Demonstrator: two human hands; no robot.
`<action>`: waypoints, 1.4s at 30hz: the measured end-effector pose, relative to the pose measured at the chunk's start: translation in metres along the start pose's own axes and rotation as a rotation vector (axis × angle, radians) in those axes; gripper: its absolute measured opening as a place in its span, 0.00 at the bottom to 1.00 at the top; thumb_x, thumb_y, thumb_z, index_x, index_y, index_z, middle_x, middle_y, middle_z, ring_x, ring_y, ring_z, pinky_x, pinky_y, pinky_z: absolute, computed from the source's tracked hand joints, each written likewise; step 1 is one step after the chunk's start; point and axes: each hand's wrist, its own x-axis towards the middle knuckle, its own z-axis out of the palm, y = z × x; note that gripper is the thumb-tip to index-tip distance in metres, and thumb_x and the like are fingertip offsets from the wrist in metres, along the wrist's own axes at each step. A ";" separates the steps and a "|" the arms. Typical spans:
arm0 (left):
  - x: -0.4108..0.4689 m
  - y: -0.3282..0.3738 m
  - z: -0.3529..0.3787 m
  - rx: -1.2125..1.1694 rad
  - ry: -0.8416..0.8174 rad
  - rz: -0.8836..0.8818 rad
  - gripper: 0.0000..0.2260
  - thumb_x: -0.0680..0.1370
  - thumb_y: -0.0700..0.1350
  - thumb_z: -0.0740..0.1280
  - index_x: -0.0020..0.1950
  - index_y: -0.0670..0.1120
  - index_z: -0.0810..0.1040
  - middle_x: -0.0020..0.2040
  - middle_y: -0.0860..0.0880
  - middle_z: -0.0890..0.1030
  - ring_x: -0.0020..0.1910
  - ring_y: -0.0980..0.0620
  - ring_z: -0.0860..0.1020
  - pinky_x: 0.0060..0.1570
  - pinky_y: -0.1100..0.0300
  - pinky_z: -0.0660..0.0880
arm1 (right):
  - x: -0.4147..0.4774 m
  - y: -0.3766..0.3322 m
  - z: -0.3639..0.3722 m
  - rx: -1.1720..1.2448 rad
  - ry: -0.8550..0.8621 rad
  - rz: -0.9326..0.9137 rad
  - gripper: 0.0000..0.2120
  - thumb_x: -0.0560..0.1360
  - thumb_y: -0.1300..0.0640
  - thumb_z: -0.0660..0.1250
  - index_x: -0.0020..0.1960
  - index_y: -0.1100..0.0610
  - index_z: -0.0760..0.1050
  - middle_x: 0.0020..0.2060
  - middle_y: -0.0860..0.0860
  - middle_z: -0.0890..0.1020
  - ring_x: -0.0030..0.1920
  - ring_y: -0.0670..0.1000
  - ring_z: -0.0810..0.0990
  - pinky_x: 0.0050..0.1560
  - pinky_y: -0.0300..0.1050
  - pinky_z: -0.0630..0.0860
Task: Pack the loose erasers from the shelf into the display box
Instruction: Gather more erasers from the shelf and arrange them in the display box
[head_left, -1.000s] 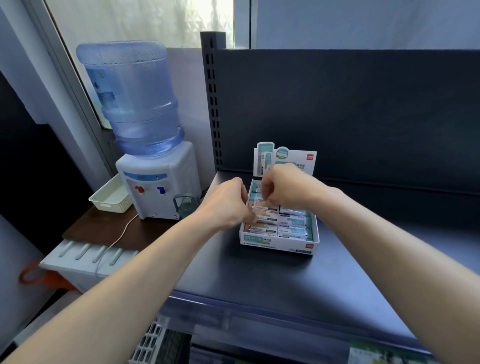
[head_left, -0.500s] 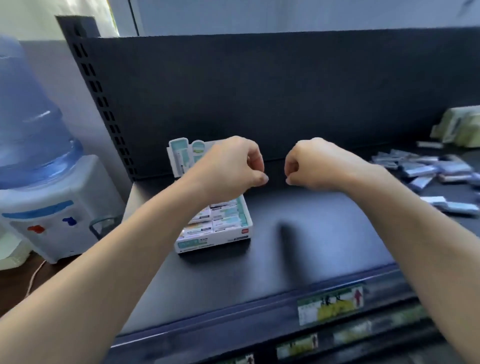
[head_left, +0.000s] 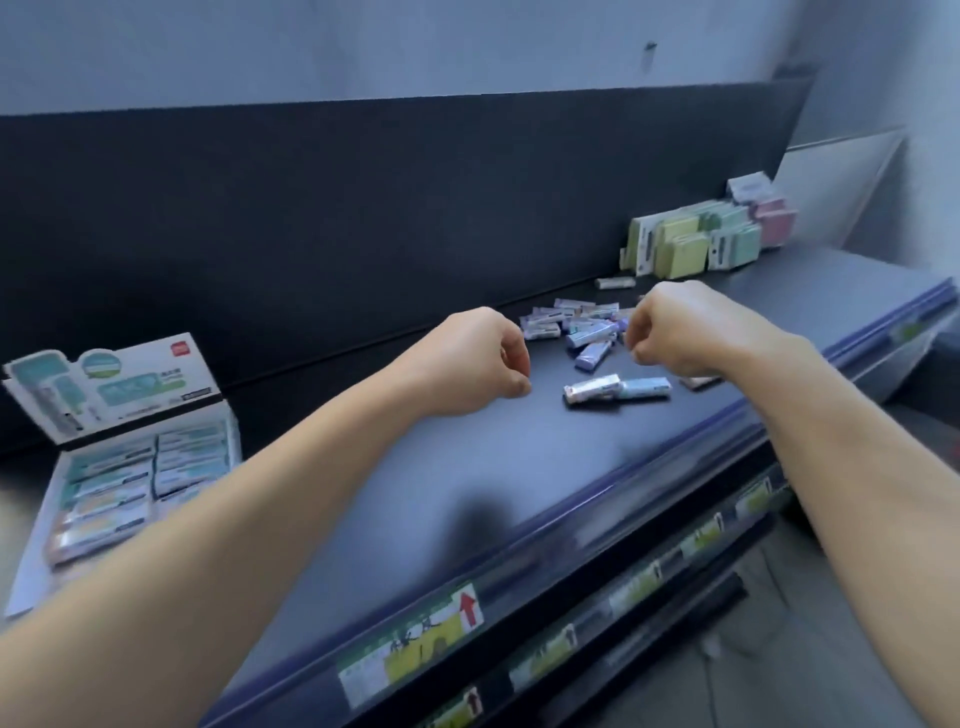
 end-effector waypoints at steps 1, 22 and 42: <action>0.010 0.006 0.006 0.005 -0.001 -0.008 0.01 0.74 0.43 0.69 0.43 0.47 0.80 0.36 0.55 0.75 0.34 0.56 0.73 0.30 0.65 0.68 | 0.005 0.010 0.000 0.013 0.005 0.001 0.07 0.73 0.63 0.65 0.44 0.57 0.82 0.46 0.57 0.83 0.45 0.59 0.81 0.48 0.50 0.80; 0.104 0.041 0.070 0.000 -0.175 -0.244 0.03 0.70 0.40 0.72 0.42 0.44 0.79 0.37 0.48 0.82 0.35 0.52 0.77 0.41 0.60 0.73 | 0.069 0.127 0.008 0.089 -0.267 -0.055 0.06 0.71 0.64 0.72 0.44 0.55 0.80 0.45 0.52 0.79 0.47 0.55 0.77 0.35 0.41 0.69; 0.117 0.036 0.045 -0.423 -0.111 -0.158 0.06 0.72 0.33 0.69 0.46 0.41 0.76 0.38 0.45 0.78 0.29 0.55 0.76 0.30 0.66 0.74 | 0.062 0.092 0.000 0.024 -0.211 -0.065 0.09 0.70 0.60 0.71 0.47 0.64 0.80 0.38 0.56 0.80 0.36 0.53 0.73 0.35 0.43 0.70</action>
